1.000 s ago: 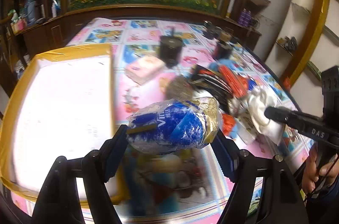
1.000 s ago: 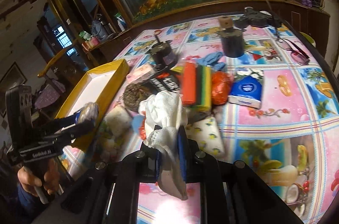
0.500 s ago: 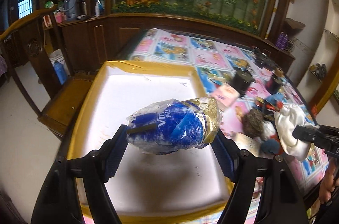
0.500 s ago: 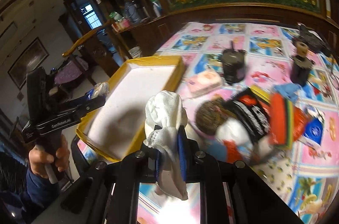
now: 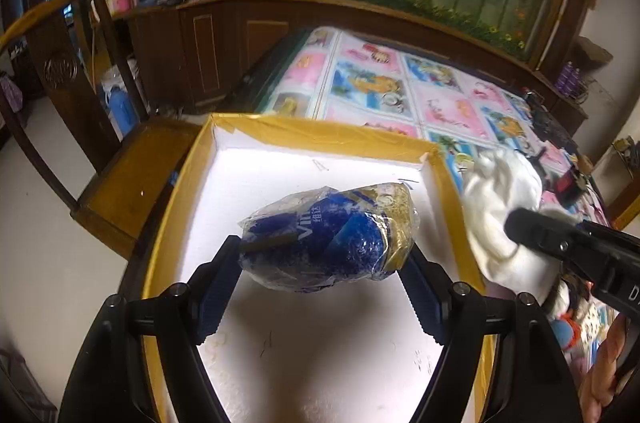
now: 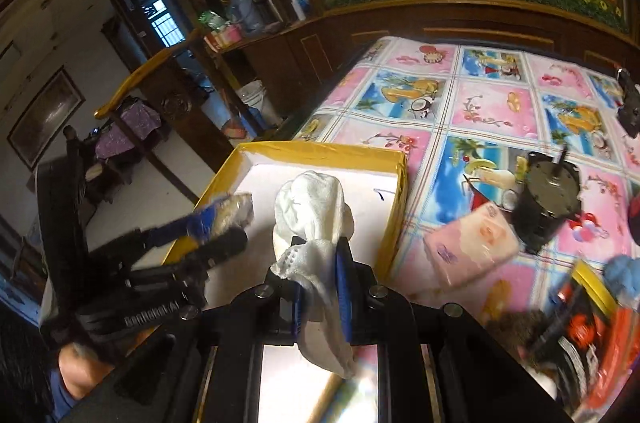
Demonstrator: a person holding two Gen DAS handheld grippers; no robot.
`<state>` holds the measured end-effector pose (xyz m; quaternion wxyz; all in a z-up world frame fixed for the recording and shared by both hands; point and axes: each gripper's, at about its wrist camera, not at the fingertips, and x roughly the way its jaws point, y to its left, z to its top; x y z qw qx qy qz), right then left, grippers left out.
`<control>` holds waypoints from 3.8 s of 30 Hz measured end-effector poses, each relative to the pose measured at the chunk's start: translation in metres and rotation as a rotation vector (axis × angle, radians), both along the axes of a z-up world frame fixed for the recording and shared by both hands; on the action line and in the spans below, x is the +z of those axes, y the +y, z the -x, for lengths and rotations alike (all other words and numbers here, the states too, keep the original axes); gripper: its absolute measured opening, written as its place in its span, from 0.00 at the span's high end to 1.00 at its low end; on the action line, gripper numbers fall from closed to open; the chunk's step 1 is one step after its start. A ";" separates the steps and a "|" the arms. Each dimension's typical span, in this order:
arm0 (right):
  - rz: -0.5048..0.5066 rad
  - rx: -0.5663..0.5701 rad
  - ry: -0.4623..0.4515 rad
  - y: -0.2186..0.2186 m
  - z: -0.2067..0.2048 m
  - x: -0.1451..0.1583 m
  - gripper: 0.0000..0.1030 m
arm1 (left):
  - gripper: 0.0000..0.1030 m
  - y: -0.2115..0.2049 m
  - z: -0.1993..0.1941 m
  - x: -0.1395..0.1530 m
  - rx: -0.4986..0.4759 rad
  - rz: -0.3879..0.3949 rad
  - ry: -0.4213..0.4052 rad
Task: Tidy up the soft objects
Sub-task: 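Carry the white cloth with the right tool while the left tool carries the blue package into the yellow-rimmed box, then release the blue package in the box and grasp the cream tissue roll with the left tool, then grasp the blue sock with orange mesh with the right tool while the left tool lifts the tissue roll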
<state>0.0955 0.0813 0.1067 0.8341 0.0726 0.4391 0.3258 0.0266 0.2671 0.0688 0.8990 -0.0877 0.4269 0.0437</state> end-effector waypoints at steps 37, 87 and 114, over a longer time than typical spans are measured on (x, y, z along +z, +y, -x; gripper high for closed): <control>0.029 -0.088 0.021 0.029 -0.045 -0.042 0.67 | 0.15 0.016 -0.018 -0.036 0.135 0.128 -0.029; -0.190 -0.335 -0.051 -0.309 0.147 -0.051 0.46 | 0.09 -0.224 0.041 -0.059 -0.370 -0.206 0.131; 0.221 0.115 -0.075 -0.176 0.106 -0.076 0.57 | 0.33 -0.218 0.088 -0.053 -0.379 -0.132 0.015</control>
